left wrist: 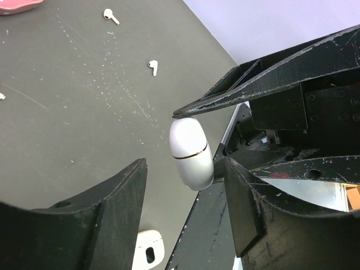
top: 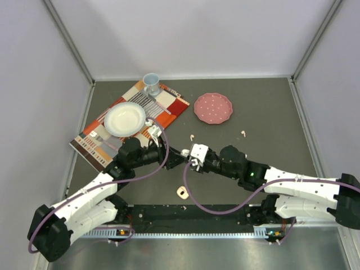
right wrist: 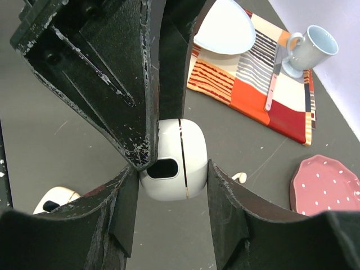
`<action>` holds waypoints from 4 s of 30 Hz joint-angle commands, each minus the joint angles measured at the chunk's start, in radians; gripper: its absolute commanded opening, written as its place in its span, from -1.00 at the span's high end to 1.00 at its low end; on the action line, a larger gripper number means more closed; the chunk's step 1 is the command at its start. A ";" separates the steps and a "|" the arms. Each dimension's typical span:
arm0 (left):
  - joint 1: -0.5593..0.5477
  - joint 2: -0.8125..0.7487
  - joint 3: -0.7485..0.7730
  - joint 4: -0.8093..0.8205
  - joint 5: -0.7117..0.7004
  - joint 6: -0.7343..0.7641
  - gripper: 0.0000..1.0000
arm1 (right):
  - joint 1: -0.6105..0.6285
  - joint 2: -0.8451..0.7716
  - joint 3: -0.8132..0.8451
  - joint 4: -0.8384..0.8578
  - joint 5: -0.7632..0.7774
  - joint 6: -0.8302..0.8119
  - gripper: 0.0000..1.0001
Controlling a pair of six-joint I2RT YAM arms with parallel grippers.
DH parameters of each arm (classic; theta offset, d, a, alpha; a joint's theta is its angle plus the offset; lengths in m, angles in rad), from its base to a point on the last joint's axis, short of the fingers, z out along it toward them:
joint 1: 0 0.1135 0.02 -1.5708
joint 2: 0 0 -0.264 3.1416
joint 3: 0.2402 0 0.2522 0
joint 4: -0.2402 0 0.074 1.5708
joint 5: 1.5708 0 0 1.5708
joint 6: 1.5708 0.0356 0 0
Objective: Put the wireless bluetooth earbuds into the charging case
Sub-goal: Pass from the right arm to the left, then pass from the left arm to the right
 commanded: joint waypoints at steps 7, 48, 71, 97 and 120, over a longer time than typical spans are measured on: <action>-0.019 0.022 0.048 0.077 0.014 0.014 0.10 | 0.022 -0.022 0.036 0.049 -0.012 0.000 0.96; -0.033 -0.336 -0.199 0.359 -0.248 0.327 1.00 | -0.377 -0.082 0.174 -0.097 -0.404 1.301 -0.98; -0.035 -0.320 -0.238 0.505 -0.201 0.353 1.00 | -0.302 0.198 0.028 0.548 -0.411 1.919 -0.91; -0.036 -0.311 -0.239 0.497 -0.198 0.369 1.00 | -0.261 0.259 0.054 0.607 -0.395 1.982 -0.14; -0.035 -0.268 -0.195 0.380 -0.190 0.351 0.42 | -0.252 0.242 0.072 0.534 -0.378 1.914 0.40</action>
